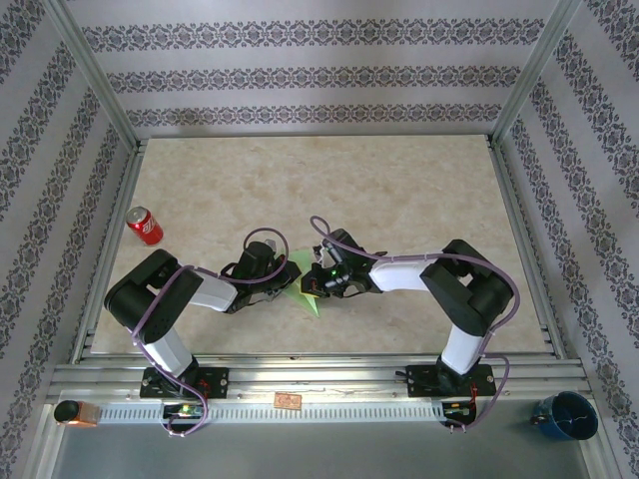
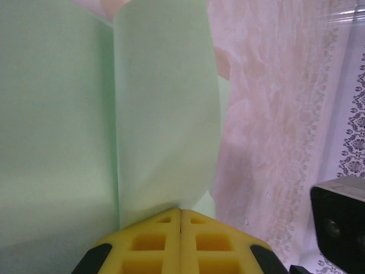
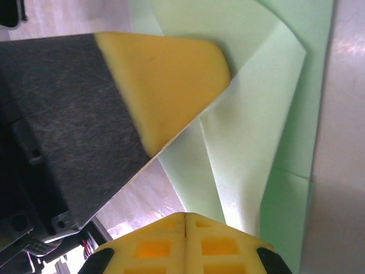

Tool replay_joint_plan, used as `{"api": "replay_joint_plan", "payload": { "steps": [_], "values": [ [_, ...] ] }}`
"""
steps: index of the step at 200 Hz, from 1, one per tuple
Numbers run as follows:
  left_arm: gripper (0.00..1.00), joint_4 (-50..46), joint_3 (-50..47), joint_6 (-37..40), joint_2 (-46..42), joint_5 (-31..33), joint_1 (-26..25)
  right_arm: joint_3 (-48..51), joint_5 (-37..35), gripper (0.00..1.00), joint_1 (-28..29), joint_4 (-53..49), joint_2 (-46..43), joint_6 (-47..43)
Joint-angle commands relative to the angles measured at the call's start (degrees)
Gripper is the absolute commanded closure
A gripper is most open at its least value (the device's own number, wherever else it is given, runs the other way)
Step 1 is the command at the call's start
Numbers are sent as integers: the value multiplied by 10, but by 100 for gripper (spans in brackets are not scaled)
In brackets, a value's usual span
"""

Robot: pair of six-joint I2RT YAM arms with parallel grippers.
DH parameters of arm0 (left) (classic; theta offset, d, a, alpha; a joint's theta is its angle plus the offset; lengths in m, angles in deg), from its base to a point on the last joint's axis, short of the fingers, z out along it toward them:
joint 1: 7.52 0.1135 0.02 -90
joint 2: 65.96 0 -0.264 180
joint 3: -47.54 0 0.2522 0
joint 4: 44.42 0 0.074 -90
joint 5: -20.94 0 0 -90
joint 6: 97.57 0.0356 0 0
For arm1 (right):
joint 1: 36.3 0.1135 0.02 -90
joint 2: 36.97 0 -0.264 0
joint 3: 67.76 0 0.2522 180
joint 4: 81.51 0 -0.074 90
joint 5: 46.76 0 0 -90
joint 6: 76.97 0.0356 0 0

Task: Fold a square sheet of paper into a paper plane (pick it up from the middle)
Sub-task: Fourth fold the wing at the center of the table.

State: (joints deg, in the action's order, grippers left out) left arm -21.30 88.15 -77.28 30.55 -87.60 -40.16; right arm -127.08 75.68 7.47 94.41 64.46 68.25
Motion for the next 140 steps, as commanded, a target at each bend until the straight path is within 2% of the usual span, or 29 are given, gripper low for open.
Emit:
{"api": "replay_joint_plan", "payload": {
  "steps": [1,68,110,125,140],
  "values": [
    [98,-69,-17,3,8,32,-7,3,-3,98,5,3,17,1],
    [94,-135,11,44,-38,34,-7,72,-4,99,1,41,26,3],
    [77,-171,31,92,-102,18,-7,79,40,99,-14,27,30,-37],
    [78,-184,36,113,-118,-2,-7,78,48,99,-20,23,29,-45],
    [86,-207,40,126,-124,-22,-8,76,52,99,-23,21,31,-47]
  ]
}}
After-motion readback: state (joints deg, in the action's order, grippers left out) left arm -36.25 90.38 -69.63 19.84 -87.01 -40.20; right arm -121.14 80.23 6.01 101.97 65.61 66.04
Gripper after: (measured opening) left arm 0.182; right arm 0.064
